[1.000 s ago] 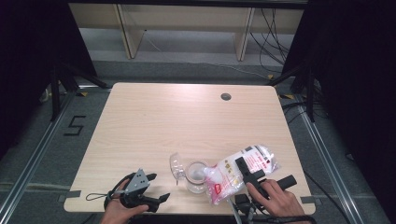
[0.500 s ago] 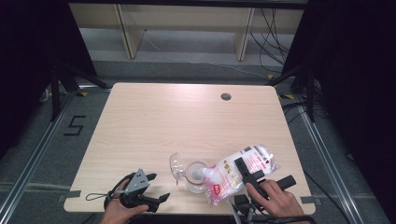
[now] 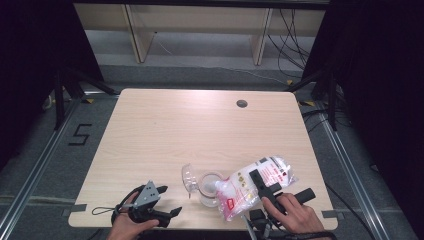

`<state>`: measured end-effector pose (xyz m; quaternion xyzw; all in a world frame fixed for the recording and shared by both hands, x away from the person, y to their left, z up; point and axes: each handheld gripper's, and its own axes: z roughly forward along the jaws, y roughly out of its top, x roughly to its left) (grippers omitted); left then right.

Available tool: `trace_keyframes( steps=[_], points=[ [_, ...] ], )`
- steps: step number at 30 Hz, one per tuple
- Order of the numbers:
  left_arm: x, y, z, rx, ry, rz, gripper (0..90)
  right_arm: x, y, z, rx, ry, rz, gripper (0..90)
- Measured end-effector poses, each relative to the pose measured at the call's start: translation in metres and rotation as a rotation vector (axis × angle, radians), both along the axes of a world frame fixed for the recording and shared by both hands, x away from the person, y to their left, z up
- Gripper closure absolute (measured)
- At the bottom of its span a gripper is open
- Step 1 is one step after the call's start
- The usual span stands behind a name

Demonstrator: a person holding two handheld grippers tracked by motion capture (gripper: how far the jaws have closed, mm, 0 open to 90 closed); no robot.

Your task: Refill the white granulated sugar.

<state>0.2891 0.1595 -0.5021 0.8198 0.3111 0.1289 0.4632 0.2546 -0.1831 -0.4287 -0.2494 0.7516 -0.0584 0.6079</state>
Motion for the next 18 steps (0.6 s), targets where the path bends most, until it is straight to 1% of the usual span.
trace_keyframes(
  steps=[2,3,6,7,10,11,12,13,14,15,16,17,18],
  points=[
    [-0.0001,0.0,0.0,0.0,0.001,0.001,15.8,-0.0001,0.0008,-0.0001,-0.001,0.002,0.004,54.8],
    [0.0,0.0,0.0,-0.001,0.001,0.001,15.8,-0.0012,0.0005,-0.0008,0.014,0.003,-0.004,54.9],
    [0.0,0.0,0.0,0.0,0.001,0.001,15.8,-0.0009,0.0011,-0.0013,0.021,0.007,0.004,54.9],
    [-0.0001,-0.0001,-0.0001,0.0,0.001,0.0,15.8,-0.001,0.0019,0.0001,0.005,0.003,0.008,55.0],
    [0.0,-0.0001,-0.0001,0.0,0.001,-0.001,15.8,-0.0015,0.002,0.0003,0.01,0.003,0.005,55.0],
    [0.0,0.0,-0.0001,0.0,0.003,-0.003,15.8,-0.0007,0.0035,0.0014,-0.004,-0.002,0.023,55.1],
    [0.0,0.0,-0.0001,0.0,0.003,-0.003,15.8,-0.0007,0.0035,0.0014,-0.004,-0.002,0.023,55.1],
    [-0.0001,0.0,0.0,0.001,0.0,0.0,15.8,-0.0011,0.0029,-0.0014,0.028,0.011,0.011,55.2],
    [-0.0001,0.0,0.0,0.001,0.0,0.0,15.8,-0.0011,0.0029,-0.0014,0.028,0.011,0.011,55.2],
    [0.0003,-0.0005,-0.0008,-0.008,-0.003,-0.002,15.8,-0.0007,0.003,-0.0012,0.019,0.011,0.012,55.2],
    [0.0003,-0.0005,-0.0008,-0.008,-0.003,-0.002,15.8,-0.0007,0.003,-0.0012,0.019,0.011,0.012,55.2],
    [0.0003,-0.0004,-0.0008,-0.008,-0.003,-0.002,15.8,-0.0006,0.0032,-0.0005,0.007,0.009,0.013,55.2],
    [-0.0001,0.0,0.0001,0.002,0.001,0.0,15.8,0.0001,0.0037,0.0001,-0.004,0.007,0.024,55.2]
  ],
)
